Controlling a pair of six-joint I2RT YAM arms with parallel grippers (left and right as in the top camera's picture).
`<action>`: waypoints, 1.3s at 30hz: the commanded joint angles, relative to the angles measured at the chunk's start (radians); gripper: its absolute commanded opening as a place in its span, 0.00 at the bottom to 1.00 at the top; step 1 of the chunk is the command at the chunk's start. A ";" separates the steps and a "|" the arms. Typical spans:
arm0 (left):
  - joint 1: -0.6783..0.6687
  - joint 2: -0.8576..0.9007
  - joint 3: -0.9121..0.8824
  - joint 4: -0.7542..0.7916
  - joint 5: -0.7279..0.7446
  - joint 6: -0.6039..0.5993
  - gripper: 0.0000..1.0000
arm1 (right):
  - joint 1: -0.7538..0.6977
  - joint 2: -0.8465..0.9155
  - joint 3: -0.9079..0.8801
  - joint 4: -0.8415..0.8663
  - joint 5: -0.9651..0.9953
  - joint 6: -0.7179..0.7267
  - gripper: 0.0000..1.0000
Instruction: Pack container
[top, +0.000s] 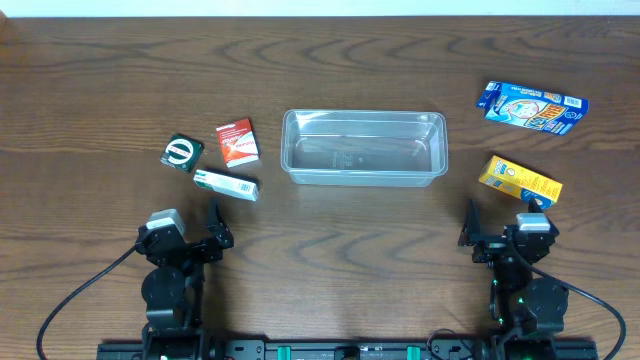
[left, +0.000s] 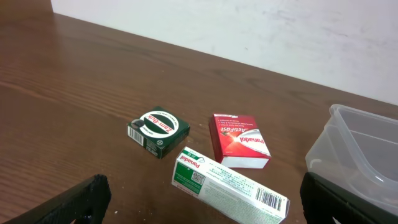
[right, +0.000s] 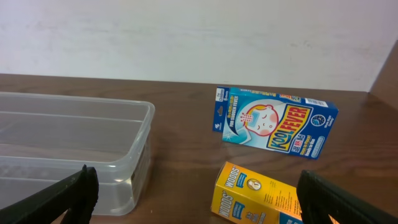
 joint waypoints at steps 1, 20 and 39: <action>0.004 -0.005 -0.022 -0.035 -0.004 0.016 0.98 | -0.011 -0.009 -0.004 -0.002 -0.003 -0.011 0.99; 0.004 -0.005 -0.022 -0.035 -0.004 0.016 0.98 | -0.011 -0.004 0.017 0.008 -0.025 0.168 0.99; 0.004 -0.005 -0.022 -0.035 -0.004 0.016 0.98 | -0.084 1.254 1.372 -0.767 -0.264 0.068 0.99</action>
